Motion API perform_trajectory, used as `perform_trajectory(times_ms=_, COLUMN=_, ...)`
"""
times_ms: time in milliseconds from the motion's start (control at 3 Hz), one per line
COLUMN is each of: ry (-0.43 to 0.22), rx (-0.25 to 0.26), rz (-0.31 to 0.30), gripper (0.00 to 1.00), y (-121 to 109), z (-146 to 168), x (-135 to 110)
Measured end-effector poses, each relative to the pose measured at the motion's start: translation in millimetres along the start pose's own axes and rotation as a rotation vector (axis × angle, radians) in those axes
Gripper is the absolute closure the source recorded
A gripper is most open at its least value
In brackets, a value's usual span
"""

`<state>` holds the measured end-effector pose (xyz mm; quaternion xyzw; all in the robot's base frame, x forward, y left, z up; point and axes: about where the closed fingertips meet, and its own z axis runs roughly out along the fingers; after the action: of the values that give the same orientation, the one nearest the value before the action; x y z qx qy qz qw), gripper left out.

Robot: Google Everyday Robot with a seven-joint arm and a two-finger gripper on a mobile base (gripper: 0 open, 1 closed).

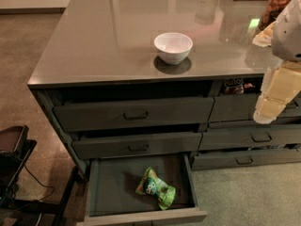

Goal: Pick green rice chip bag from bottom drawer and place on counter

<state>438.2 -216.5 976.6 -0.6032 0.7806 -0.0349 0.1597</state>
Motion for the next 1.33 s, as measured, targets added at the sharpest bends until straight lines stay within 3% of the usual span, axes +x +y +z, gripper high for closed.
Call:
perform_trajectory(times_ms=333, ry=0.000, rx=0.000, rz=0.000, gripper=0.00, y=0, z=0, x=0)
perform_trajectory(times_ms=667, ry=-0.004, rx=0.008, rz=0.001, gripper=0.18, y=-1, z=0, x=-1)
perform_trajectory(times_ms=1000, ry=-0.038, rx=0.023, rz=0.027, gripper=0.41, y=-4, z=23, x=-2)
perform_trajectory(times_ms=1333, ry=-0.105, rx=0.001, rz=0.099, gripper=0.64, y=-5, z=92, x=-6)
